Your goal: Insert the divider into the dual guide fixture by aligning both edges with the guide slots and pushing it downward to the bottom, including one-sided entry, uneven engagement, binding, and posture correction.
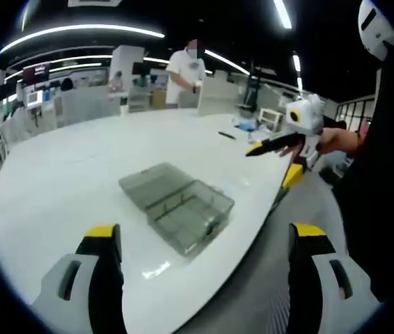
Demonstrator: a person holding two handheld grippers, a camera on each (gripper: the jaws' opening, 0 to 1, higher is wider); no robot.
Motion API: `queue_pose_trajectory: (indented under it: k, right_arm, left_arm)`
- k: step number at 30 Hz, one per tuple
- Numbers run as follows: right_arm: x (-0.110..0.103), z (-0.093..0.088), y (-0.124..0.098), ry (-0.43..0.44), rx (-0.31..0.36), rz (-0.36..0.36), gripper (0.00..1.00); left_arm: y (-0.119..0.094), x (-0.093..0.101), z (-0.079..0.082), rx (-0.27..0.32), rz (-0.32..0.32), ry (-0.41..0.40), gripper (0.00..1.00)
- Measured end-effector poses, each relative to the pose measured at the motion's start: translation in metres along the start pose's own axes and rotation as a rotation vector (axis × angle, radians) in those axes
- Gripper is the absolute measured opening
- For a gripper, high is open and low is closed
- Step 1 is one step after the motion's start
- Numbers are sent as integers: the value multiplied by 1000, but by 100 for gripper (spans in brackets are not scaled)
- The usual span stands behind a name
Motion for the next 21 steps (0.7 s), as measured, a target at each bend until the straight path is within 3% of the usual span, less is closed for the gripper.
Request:
queue_pose_trajectory:
  k: [21]
  right_arm:
    - [11, -4, -11, 29, -10, -71, 86]
  left_arm:
    - [18, 10, 2, -27, -87, 40, 99]
Point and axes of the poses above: the point that each gripper's makers call its tool centre point, and the gripper's own axes: y roughly forward along the fingers, x roughly to its right, z roughly out of its top, the point moved 5 cm from there along -y, roughly backward along the fingers, and after that the axes turned 2 degrees about -z, right-handed, at the moved point
